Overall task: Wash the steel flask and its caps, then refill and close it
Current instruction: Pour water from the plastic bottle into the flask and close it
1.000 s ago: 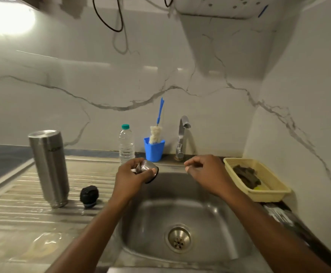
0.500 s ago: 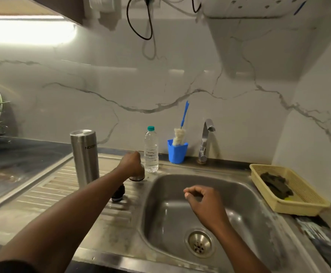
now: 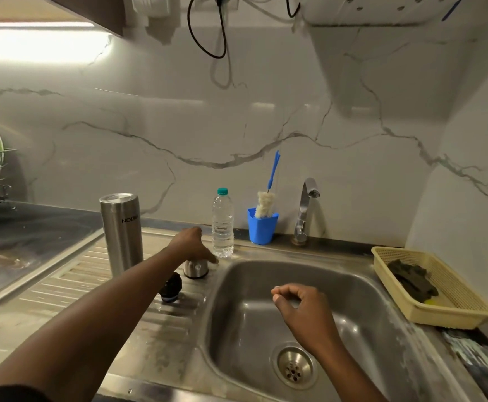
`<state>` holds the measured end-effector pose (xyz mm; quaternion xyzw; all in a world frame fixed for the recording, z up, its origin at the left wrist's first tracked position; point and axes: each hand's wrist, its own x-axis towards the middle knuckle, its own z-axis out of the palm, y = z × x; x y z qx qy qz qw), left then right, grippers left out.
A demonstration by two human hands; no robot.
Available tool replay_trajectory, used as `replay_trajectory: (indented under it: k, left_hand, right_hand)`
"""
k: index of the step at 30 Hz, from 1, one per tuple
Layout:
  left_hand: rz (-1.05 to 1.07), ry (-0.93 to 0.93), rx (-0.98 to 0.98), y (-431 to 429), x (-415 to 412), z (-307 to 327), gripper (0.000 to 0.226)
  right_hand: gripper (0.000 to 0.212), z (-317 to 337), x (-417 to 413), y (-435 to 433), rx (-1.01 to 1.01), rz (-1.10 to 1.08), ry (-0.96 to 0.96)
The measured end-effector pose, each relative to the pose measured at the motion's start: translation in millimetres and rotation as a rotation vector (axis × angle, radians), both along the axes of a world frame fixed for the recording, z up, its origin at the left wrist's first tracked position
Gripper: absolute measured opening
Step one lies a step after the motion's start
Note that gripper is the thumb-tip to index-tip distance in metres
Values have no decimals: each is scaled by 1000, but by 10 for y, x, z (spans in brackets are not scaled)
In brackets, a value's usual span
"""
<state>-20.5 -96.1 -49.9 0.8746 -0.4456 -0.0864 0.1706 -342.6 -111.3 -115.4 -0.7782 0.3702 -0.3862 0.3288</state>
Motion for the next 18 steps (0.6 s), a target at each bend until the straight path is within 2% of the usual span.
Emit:
replay_trajectory:
  k: [2,4,6,11,18]
  left_hand:
    - [-19,36,-164,-64,-20,125,110]
    - [2,82,-340,-157,-74,263,110]
    - [25,123,-434,-277,-141,366,106]
    - [65,330,-539,-504,-277,392,95]
    - [111,273,-633,-535,-389,345,68]
  right_hand:
    - [8,-20,11,-13,6,-3,17]
    - [8,-33,24,-24,10,-7,25]
    - [8,-43,31,-44,12,-9,22]
    - [8,-80,38,-94,19,-5,26]
    - [8,-95,47,-102,18,-4,26]
